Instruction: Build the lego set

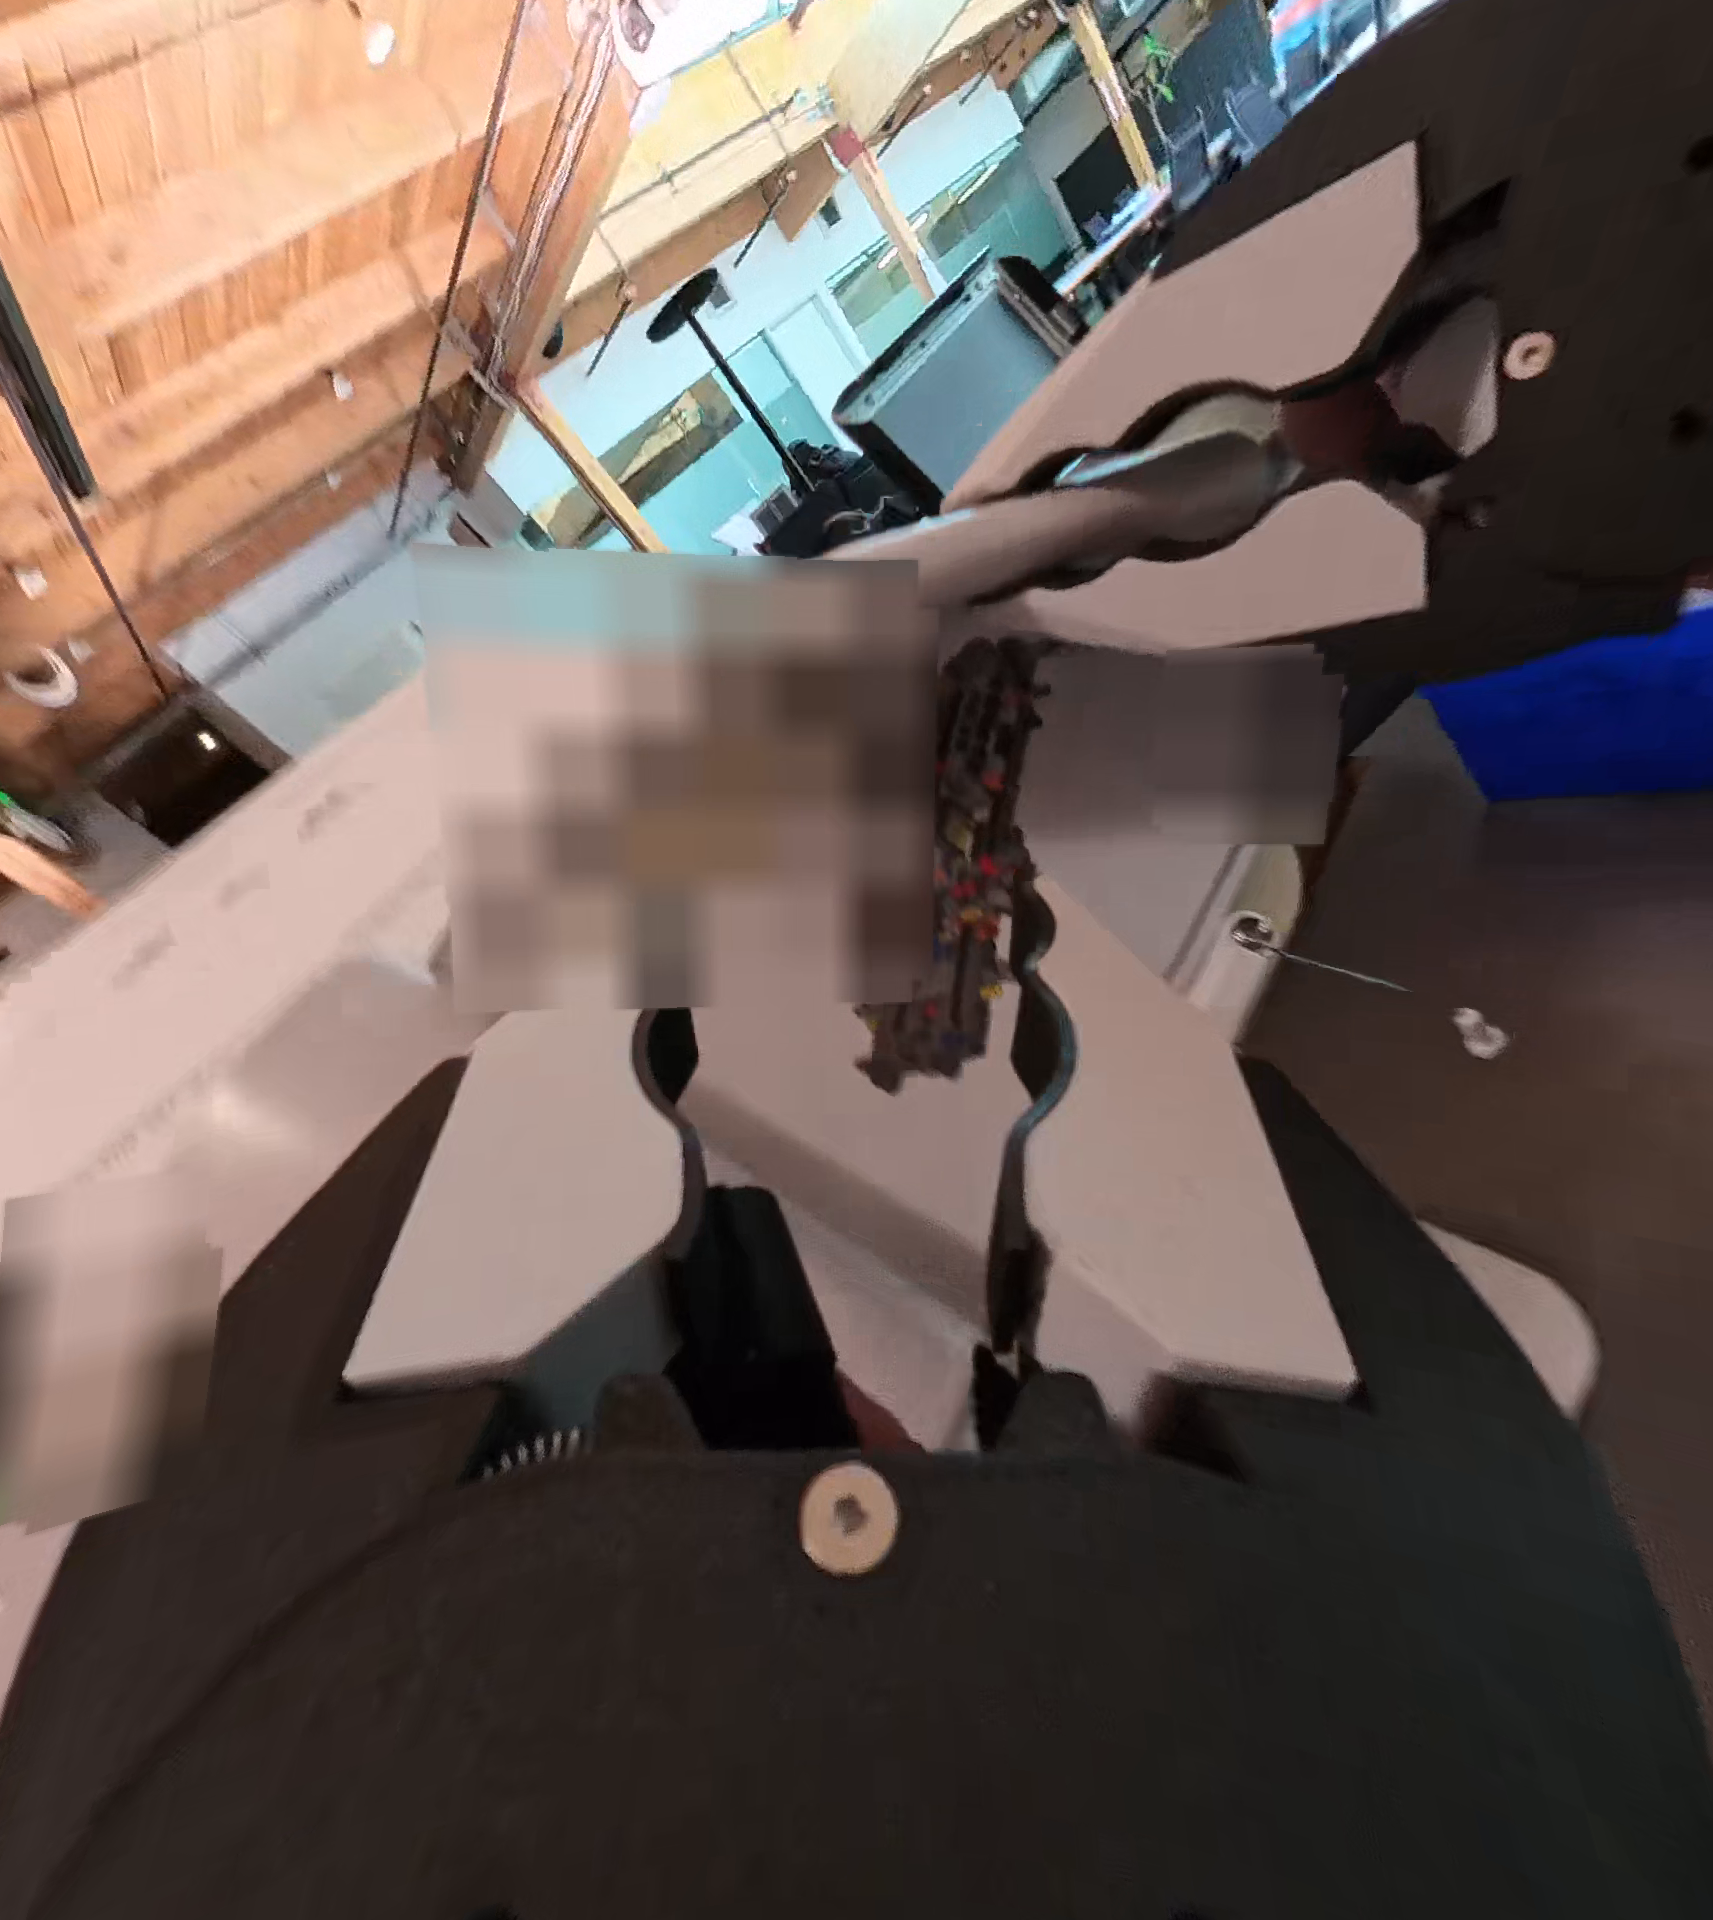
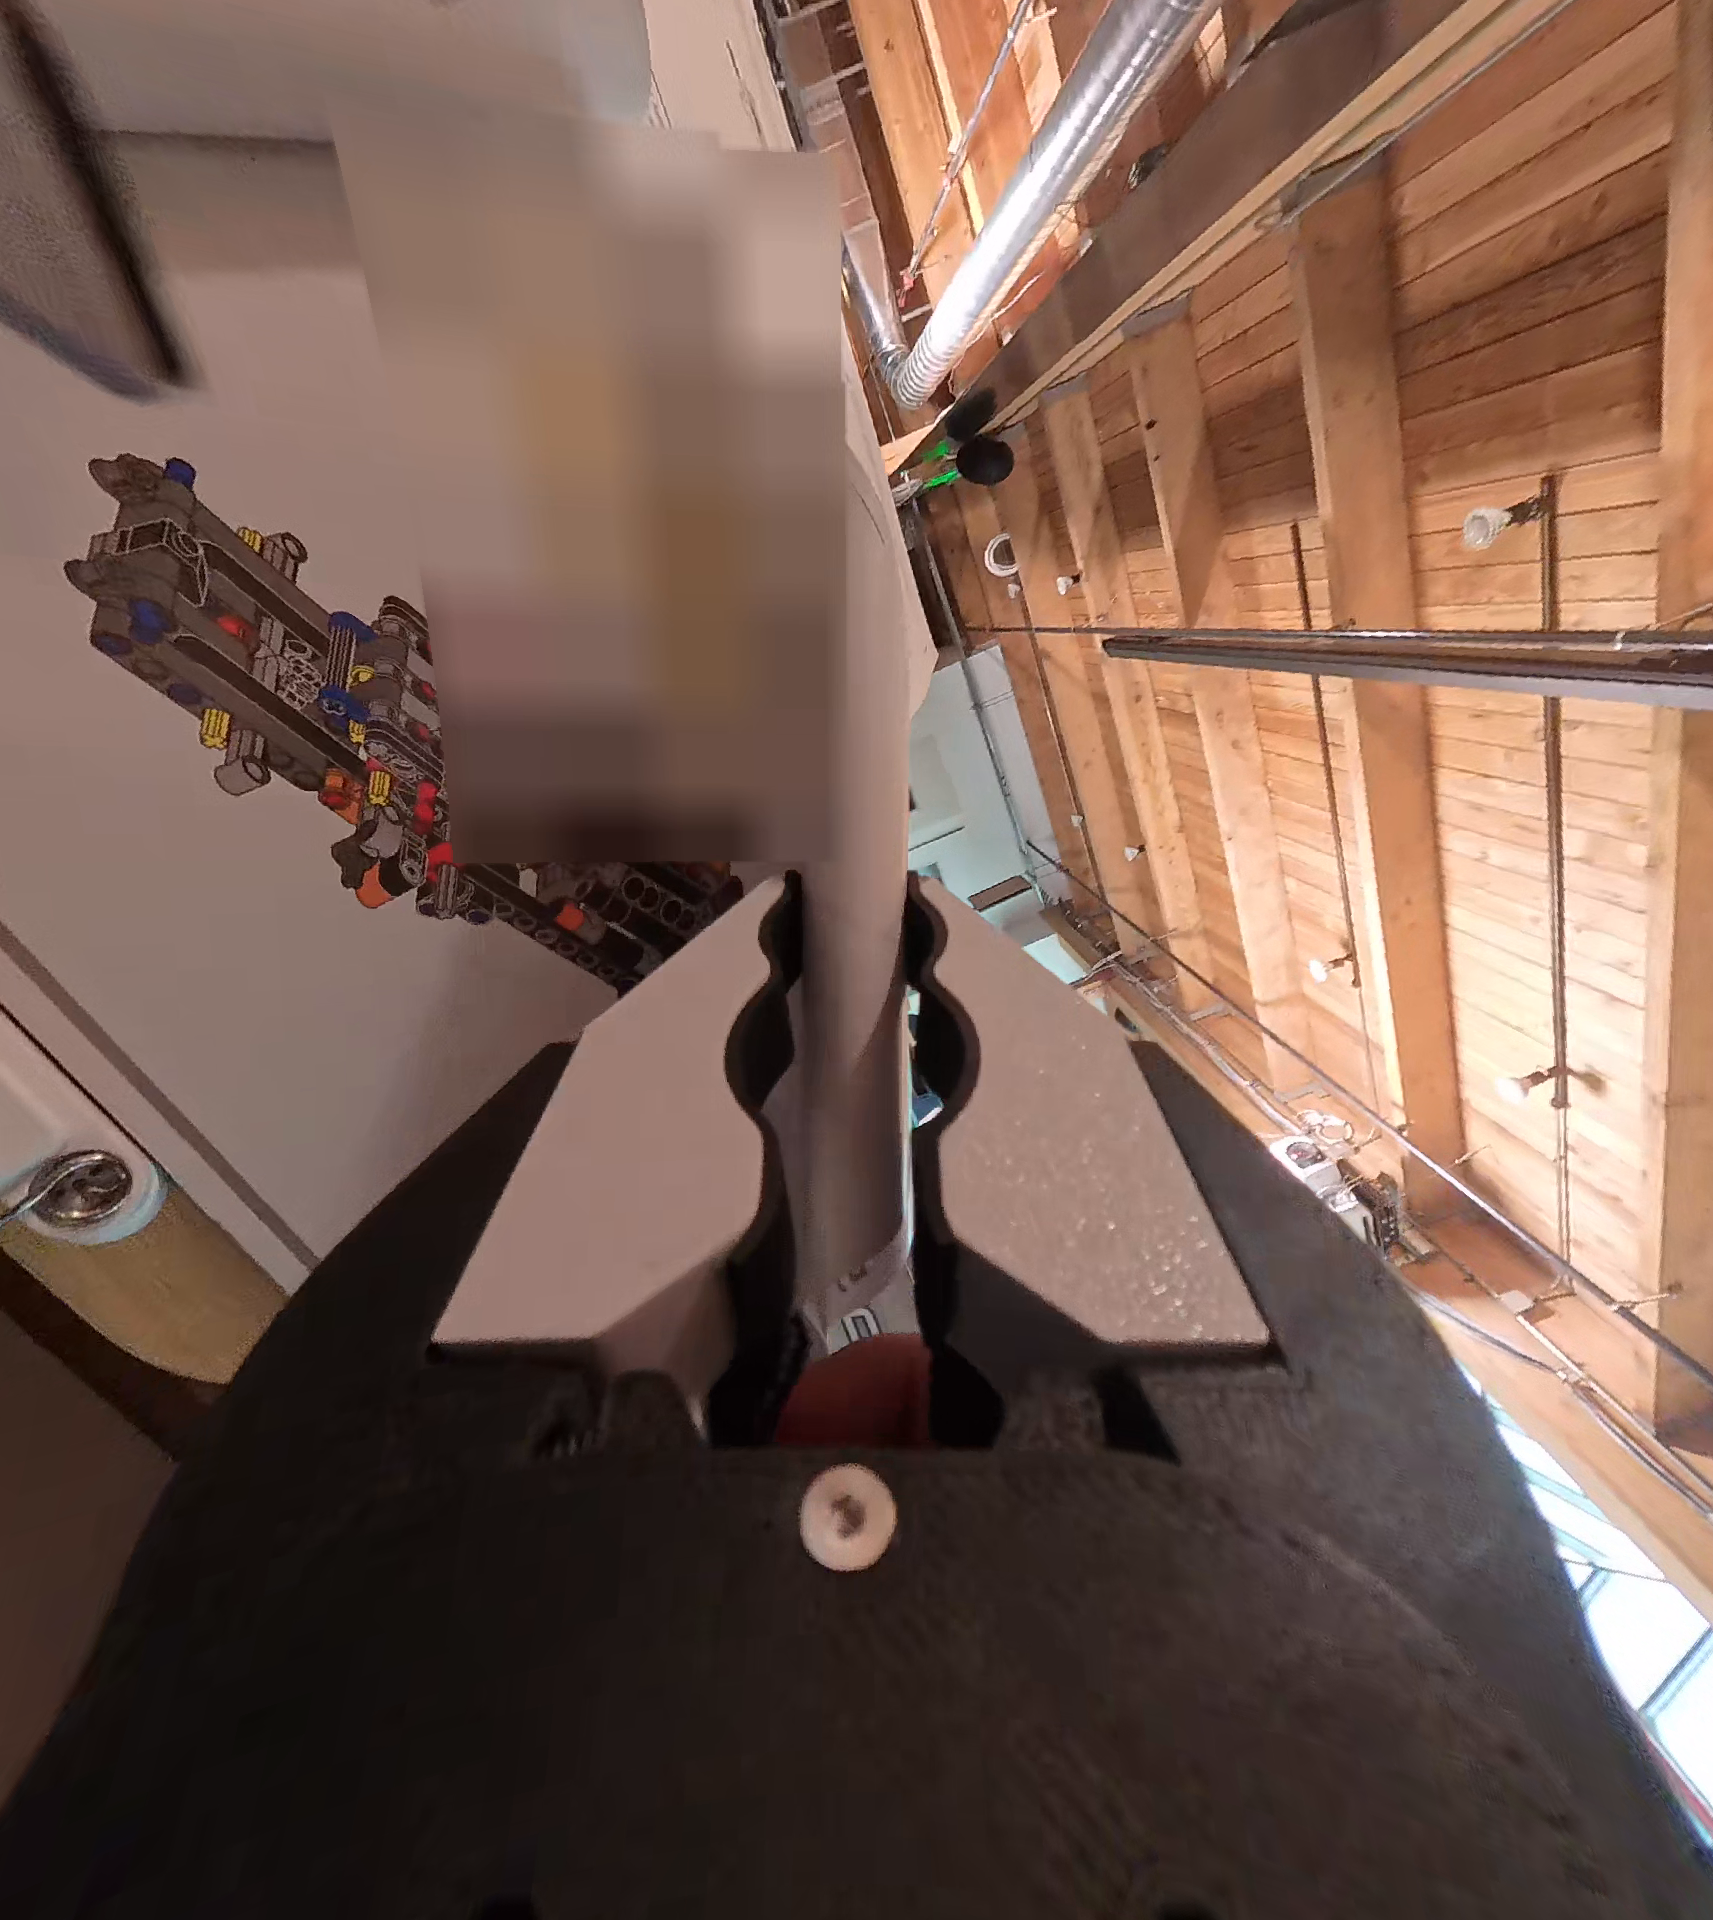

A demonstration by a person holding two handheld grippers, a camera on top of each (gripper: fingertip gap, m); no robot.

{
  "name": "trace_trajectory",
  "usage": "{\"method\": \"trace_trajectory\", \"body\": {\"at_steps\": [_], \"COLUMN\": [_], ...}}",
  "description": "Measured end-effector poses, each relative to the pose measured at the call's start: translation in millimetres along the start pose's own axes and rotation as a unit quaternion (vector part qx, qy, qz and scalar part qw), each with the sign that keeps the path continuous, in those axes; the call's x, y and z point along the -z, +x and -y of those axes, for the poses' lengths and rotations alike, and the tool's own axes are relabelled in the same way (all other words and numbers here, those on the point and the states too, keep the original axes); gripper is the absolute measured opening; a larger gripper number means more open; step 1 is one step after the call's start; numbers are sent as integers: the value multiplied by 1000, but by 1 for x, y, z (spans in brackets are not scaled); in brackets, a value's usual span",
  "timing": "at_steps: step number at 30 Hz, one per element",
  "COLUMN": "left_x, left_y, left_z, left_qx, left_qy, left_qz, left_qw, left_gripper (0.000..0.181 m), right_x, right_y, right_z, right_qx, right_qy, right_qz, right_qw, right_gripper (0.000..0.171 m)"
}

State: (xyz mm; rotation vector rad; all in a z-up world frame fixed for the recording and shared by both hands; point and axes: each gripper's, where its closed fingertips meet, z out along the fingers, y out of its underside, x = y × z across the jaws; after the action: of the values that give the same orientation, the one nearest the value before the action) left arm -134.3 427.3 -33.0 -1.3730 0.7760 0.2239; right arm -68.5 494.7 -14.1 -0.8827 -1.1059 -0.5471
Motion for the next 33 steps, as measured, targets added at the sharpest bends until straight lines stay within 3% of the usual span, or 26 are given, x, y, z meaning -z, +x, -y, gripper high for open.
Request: {"method": "trace_trajectory", "body": {"at_steps": [4, 8, 19, 21, 24, 28, 33], "left_x": [-26, -50, -62, -64, -67, -61, -43], "left_y": [-13, -17, -4, -6, -6, -6, -10], "left_z": [26, 18, 13, 11, 5, 5, 12], "left_qx": [-132, -188, -245, -252, -260, -263, -258], "left_qy": [0, -33, -39, -45, -54, -38, -6], "left_qz": [5, -18, -11, -3, -6, -13, -36], "left_qw": [991, 981, 969, 967, 964, 964, 965], "left_gripper": [56, 48, 26, 12, 0, 0, 0], "right_x": [1, 1, 2, 2, 7, 23, 45], "right_y": [-5, -6, -4, -5, -7, -1, 11], "right_z": [3, 6, 4, 3, 7, 7, 3], "right_qx": [19, 13, -9, -18, -40, -88, -168], "right_qy": [7, 16, 20, 17, 26, 35, 55], "right_qz": [-2, -2, 9, 17, 42, 96, 159], "right_qw": [1000, 1000, 1000, 1000, 998, 991, 971], "right_gripper": [16, 15, 16, 17, 32, 74, 81]}}
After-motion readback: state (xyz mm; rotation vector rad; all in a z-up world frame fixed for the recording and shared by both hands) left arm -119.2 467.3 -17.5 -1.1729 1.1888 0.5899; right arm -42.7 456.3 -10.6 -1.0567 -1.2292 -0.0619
